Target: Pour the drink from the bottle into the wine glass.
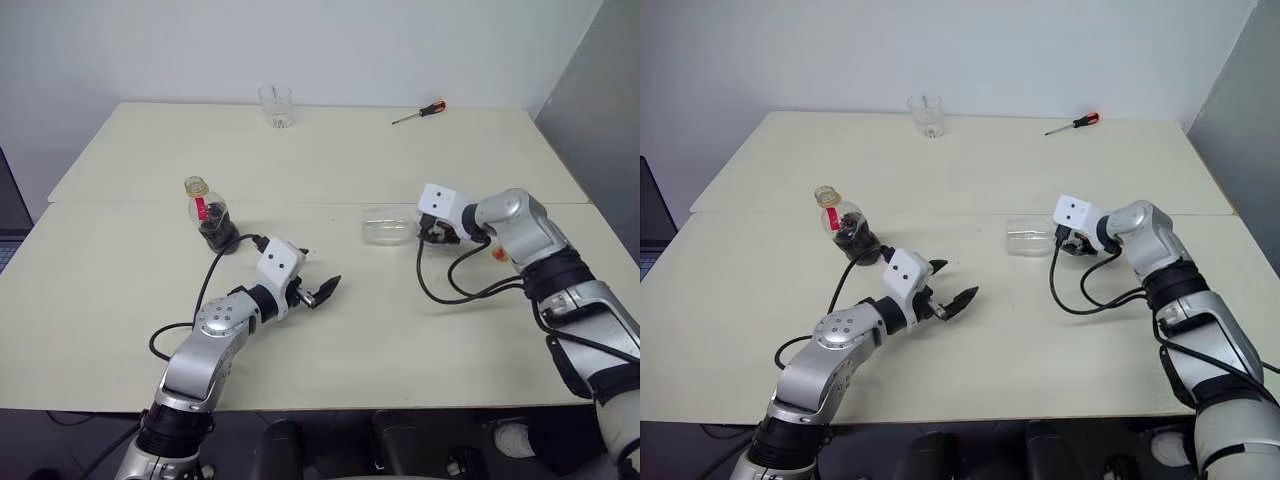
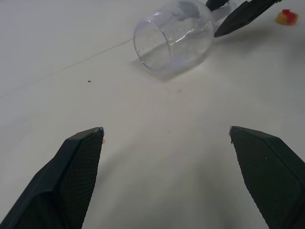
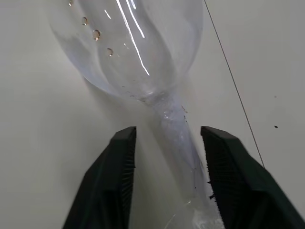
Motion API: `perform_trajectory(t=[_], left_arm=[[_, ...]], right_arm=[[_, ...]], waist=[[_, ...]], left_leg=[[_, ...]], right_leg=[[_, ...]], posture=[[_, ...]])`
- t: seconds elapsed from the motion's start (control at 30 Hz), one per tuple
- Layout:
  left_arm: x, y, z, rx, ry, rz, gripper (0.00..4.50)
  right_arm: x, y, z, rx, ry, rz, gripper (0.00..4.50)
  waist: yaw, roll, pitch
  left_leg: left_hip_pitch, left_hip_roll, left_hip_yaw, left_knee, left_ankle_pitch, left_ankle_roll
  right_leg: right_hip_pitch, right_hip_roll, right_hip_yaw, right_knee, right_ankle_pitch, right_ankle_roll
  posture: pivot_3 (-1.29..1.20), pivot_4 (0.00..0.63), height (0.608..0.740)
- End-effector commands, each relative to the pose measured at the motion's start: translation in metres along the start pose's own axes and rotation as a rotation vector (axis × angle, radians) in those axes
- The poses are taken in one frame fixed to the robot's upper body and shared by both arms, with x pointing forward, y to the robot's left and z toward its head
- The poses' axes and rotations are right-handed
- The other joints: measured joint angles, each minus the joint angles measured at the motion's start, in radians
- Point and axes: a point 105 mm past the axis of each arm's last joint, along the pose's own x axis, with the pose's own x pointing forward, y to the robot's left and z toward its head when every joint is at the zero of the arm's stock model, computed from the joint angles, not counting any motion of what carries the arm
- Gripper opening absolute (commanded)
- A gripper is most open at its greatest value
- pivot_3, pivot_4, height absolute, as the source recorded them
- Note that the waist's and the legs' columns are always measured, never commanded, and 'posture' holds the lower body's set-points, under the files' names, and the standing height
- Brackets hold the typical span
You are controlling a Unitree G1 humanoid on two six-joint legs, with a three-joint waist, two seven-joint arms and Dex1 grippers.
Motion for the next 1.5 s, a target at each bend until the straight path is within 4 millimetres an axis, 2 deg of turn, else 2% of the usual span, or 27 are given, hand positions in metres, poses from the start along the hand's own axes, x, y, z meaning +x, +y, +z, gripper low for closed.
perform_trajectory(t=[0.03,0.1,0.13,0.37,0.47,0.57,0.63,0.7,0.8,0.87,0.97,1.03,1.17,1.23,1.37,1.5], left_arm=[[-0.002,0.005,0.014,0.025,-0.053,0.038,4.50],[-0.002,0.005,0.014,0.026,-0.052,0.039,4.50],[-0.002,0.005,0.014,0.027,-0.052,0.041,4.50],[-0.002,0.007,0.014,0.026,-0.052,0.059,4.50],[-0.004,0.009,0.013,0.025,-0.052,0.068,4.50],[-0.004,0.010,0.012,0.024,-0.047,0.073,4.50],[-0.004,0.009,0.011,0.023,-0.044,0.072,4.50],[-0.004,0.009,0.011,0.023,-0.042,0.069,4.50],[-0.004,0.010,0.010,0.019,-0.040,0.070,4.50],[-0.005,0.011,0.010,0.016,-0.039,0.075,4.50],[-0.007,0.015,0.011,0.014,-0.038,0.089,4.50],[-0.008,0.017,0.012,0.013,-0.038,0.096,4.50],[-0.009,0.018,0.012,0.009,-0.041,0.108,4.50],[-0.009,0.019,0.012,0.007,-0.042,0.110,4.50],[-0.009,0.019,0.013,0.006,-0.044,0.114,4.50],[-0.008,0.021,0.013,0.010,-0.045,0.115,4.50]], right_arm=[[-0.005,-0.013,0.009,-0.041,-0.014,-0.042,0.76],[-0.004,-0.014,0.008,-0.056,-0.007,-0.048,0.21],[-0.005,-0.015,0.009,-0.068,-0.005,-0.051,0.12],[-0.010,-0.029,0.023,-0.052,-0.092,-0.159,0.12],[-0.013,-0.038,0.039,0.087,-0.228,-0.233,0.12],[-0.009,-0.041,0.070,0.353,-0.459,-0.298,0.12],[0.001,-0.034,0.088,0.502,-0.563,-0.299,0.12],[0.011,-0.024,0.098,0.579,-0.592,-0.288,0.12],[0.034,0.011,0.119,0.598,-0.603,-0.214,0.12],[0.041,0.027,0.133,0.591,-0.624,-0.183,0.12],[0.044,0.030,0.144,0.640,-0.662,-0.210,0.12],[0.046,0.028,0.144,0.658,-0.657,-0.233,0.12],[0.058,0.045,0.138,0.607,-0.607,-0.219,0.12],[0.059,0.045,0.133,0.634,-0.602,-0.226,0.12],[0.060,0.049,0.113,0.660,-0.564,-0.233,0.12],[0.060,0.066,0.092,0.649,-0.517,-0.199,0.12]], waist=[[0.000,0.000,0.000],[0.000,0.000,0.000],[0.000,0.000,0.000],[-0.001,0.000,0.000],[-0.001,0.000,0.000],[-0.006,0.000,0.000],[-0.011,0.000,0.000],[-0.010,0.000,0.000],[-0.002,0.000,0.000],[-0.001,0.000,0.000],[-0.002,0.000,0.000],[-0.002,0.000,0.000],[-0.001,0.000,0.000],[-0.001,0.000,0.000],[0.000,0.000,0.000],[0.005,0.000,-0.002]], left_leg=[[0.000,0.000,0.000,0.000,0.000,0.000],[0.000,0.000,0.000,0.000,0.000,0.000],[0.000,0.000,0.000,0.000,0.000,0.000],[0.000,0.000,0.000,0.000,0.000,0.000],[0.000,0.000,0.000,0.000,0.000,0.000],[0.000,0.000,0.000,0.000,0.000,0.000],[0.001,0.000,-0.001,0.000,0.000,0.000],[0.000,0.001,-0.001,0.000,0.000,0.000],[-0.001,0.001,-0.001,-0.001,0.000,0.000],[-0.001,0.002,-0.001,-0.001,0.000,0.000],[-0.001,0.001,-0.001,-0.001,0.000,0.000],[-0.001,0.001,-0.001,0.000,0.000,0.000],[-0.001,0.000,0.000,0.000,0.000,0.000],[-0.001,0.000,0.000,0.000,0.000,0.000],[-0.001,0.001,-0.001,0.000,0.000,0.000],[-0.001,0.000,-0.002,0.000,0.000,0.000]], right_leg=[[0.000,0.000,0.000,0.000,0.000,0.000],[0.000,0.000,0.000,0.000,0.000,0.000],[0.000,0.000,0.000,0.000,0.000,0.000],[0.000,0.000,0.000,0.000,0.000,0.000],[0.000,0.000,0.000,0.001,0.000,0.000],[0.000,0.000,0.001,0.001,0.000,0.000],[0.000,0.000,0.001,0.001,0.000,0.000],[0.000,0.000,0.001,0.001,0.001,-0.001],[0.000,0.000,-0.001,0.001,0.001,-0.001],[0.000,0.000,-0.001,0.001,0.001,-0.001],[0.000,-0.002,-0.001,0.001,0.001,-0.001],[0.000,-0.003,-0.002,0.001,0.001,0.000],[0.000,-0.003,-0.003,0.001,0.001,0.000],[0.000,-0.003,-0.003,0.001,0.001,0.000],[0.001,-0.002,-0.003,0.001,0.001,0.000],[0.002,-0.003,-0.003,0.001,0.001,0.000]], posture=[[0.00,0.150,0.740],[0.00,0.150,0.740],[0.00,0.150,0.740],[0.00,0.150,0.740],[0.00,0.150,0.740],[0.00,0.150,0.740],[0.00,0.150,0.740],[0.00,0.150,0.740],[0.00,0.150,0.740],[0.00,0.150,0.740],[0.00,0.150,0.740],[0.00,0.150,0.740],[0.00,0.150,0.740],[0.00,0.150,0.740],[0.00,0.150,0.740],[0.00,0.150,0.740]])
